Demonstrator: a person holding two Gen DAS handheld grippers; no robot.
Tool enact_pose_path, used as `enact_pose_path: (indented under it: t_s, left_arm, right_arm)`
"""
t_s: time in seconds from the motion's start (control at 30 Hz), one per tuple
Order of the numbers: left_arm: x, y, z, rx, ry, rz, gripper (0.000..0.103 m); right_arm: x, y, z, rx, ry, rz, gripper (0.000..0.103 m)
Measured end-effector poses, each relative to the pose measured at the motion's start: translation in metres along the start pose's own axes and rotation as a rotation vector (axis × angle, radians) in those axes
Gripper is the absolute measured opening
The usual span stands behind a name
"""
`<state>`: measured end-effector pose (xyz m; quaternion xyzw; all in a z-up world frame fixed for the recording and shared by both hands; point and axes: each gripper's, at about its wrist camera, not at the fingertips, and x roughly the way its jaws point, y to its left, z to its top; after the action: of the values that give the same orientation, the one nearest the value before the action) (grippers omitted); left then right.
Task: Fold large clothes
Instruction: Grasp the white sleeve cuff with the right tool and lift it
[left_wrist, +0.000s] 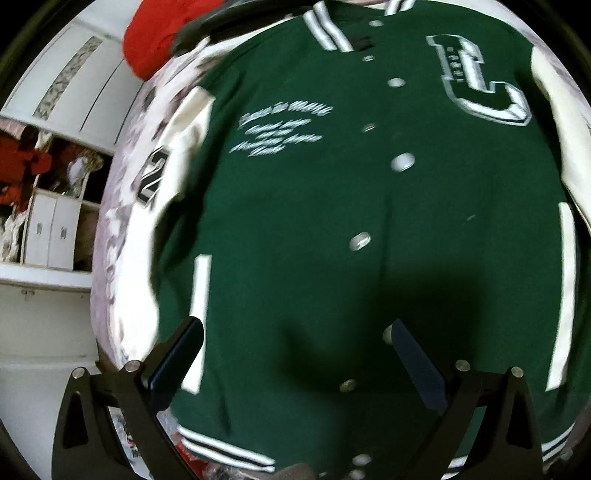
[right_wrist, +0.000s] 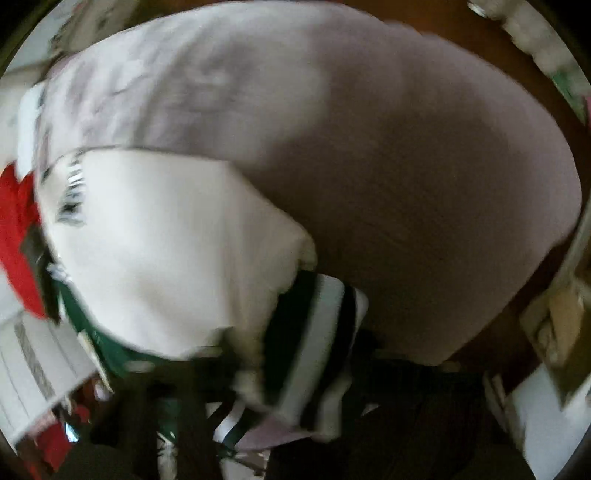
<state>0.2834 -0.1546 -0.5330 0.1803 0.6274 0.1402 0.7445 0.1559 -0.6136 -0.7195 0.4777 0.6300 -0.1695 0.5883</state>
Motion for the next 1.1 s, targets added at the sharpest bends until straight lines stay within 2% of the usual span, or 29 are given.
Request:
enact_pose_path:
  t_s: [0.1, 0.13, 0.17, 0.2, 0.23, 0.3, 0.37, 0.47, 0.53, 0.57, 0.63, 0.67, 0.77, 0.87, 0.93, 1.03, 1.1]
  left_arm:
    - [-0.004, -0.022, 0.012, 0.029, -0.046, -0.016, 0.103]
    - [-0.003, -0.027, 0.016, 0.036, -0.053, -0.022, 0.103]
    - [0.002, -0.035, 0.021, 0.038, -0.055, -0.037, 0.103]
    - [0.007, -0.040, 0.023, 0.036, -0.049, -0.047, 0.103]
    - [0.012, -0.044, 0.026, 0.033, -0.040, -0.060, 0.103]
    - [0.028, -0.053, 0.029, 0.025, -0.014, -0.103, 0.103]
    - [0.040, -0.060, 0.030, 0.021, -0.007, -0.121, 0.103]
    - [0.054, -0.067, 0.027, 0.020, -0.021, -0.146, 0.103]
    - [0.057, -0.068, 0.025, 0.013, -0.030, -0.167, 0.103]
    - [0.059, -0.068, 0.025, 0.009, -0.031, -0.176, 0.103]
    - [0.064, -0.066, 0.025, -0.009, -0.026, -0.207, 0.103]
    - [0.067, -0.064, 0.026, -0.026, -0.014, -0.226, 0.103]
    - [0.072, -0.061, 0.025, -0.045, -0.001, -0.244, 0.103]
    - [0.073, -0.062, 0.023, -0.045, -0.004, -0.242, 0.103]
    - [0.075, -0.064, 0.022, -0.054, -0.003, -0.243, 0.103]
    - [0.077, -0.069, 0.023, -0.063, 0.018, -0.241, 0.103]
    - [0.079, -0.071, 0.025, -0.056, 0.034, -0.231, 0.103]
  right_arm:
    - [-0.032, -0.003, 0.037, -0.108, -0.195, -0.134, 0.022]
    - [-0.034, -0.009, 0.052, -0.127, -0.239, -0.175, 0.022]
    - [-0.028, -0.018, 0.067, -0.137, -0.247, -0.192, 0.024]
    - [-0.015, -0.030, 0.082, -0.128, -0.212, -0.181, 0.033]
    - [0.001, -0.045, 0.093, -0.091, -0.153, -0.167, 0.050]
    - [0.018, -0.076, 0.095, 0.010, -0.115, -0.121, 0.063]
    - [0.022, -0.115, 0.073, 0.130, -0.170, -0.025, 0.065]
    - [0.045, -0.158, 0.023, 0.298, -0.174, 0.147, 0.066]
    - [0.069, -0.156, 0.001, 0.340, -0.138, 0.242, 0.072]
    - [0.095, -0.166, -0.004, 0.351, -0.131, 0.281, 0.074]
    - [0.111, -0.169, -0.011, 0.390, -0.154, 0.315, 0.076]
    - [0.132, -0.185, -0.016, 0.462, -0.146, 0.367, 0.076]
    - [0.145, -0.199, -0.059, 0.631, -0.134, 0.516, 0.076]
    - [0.161, -0.197, -0.090, 0.636, -0.097, 0.530, 0.076]
    - [0.169, -0.191, -0.077, 0.571, -0.090, 0.554, 0.076]
    - [0.201, -0.195, -0.042, 0.494, -0.183, 0.530, 0.076]
    - [0.200, -0.188, -0.027, 0.506, -0.235, 0.553, 0.077]
